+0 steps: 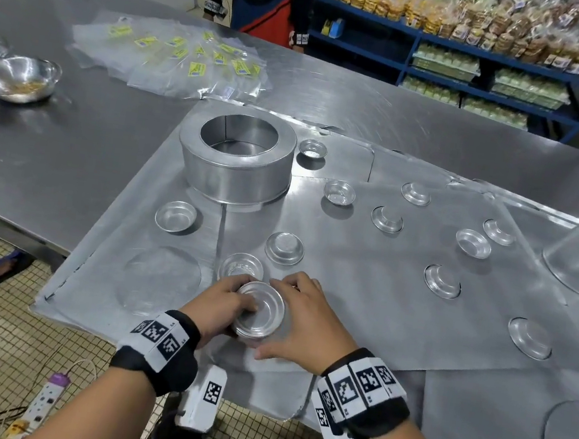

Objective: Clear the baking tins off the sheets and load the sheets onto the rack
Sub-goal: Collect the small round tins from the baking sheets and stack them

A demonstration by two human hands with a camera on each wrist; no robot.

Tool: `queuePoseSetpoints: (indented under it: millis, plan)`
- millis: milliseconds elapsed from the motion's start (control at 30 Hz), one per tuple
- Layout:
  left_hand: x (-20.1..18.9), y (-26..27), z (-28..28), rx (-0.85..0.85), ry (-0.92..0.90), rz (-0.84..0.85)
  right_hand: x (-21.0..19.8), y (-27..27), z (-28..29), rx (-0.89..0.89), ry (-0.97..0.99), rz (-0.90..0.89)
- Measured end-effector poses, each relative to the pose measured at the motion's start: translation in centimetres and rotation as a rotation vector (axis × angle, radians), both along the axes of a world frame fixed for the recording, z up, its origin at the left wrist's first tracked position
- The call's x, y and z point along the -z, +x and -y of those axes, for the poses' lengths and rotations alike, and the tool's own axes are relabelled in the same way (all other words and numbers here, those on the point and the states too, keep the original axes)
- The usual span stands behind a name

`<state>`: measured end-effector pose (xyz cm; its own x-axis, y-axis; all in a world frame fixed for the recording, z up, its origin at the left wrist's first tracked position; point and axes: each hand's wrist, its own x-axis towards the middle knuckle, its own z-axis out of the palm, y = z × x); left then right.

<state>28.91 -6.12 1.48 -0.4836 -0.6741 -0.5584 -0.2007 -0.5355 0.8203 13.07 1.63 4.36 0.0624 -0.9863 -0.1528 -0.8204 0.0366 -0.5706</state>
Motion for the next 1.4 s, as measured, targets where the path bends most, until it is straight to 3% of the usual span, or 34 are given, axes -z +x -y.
queuePoseSetpoints:
  millis: [367, 833, 1167, 1400]
  plan:
    - [-1.0, 8.2, 8.4, 0.043, -0.076, 0.149, 1.5, 4.5, 7.2, 0.175, 0.084, -0.133]
    - [0.1, 10.7, 12.7, 0.134, -0.047, 0.160, 2.3, 7.4, 10.9, 0.255, 0.164, -0.275]
    - [-0.2, 10.4, 13.1, 0.106, 0.107, 0.050, -0.4, 9.9, 11.7, 0.206, -0.042, -0.188]
    - [0.2, 10.4, 13.2, 0.168, 0.039, 0.006, 0.2, 12.2, 12.5, 0.140, -0.039, -0.133]
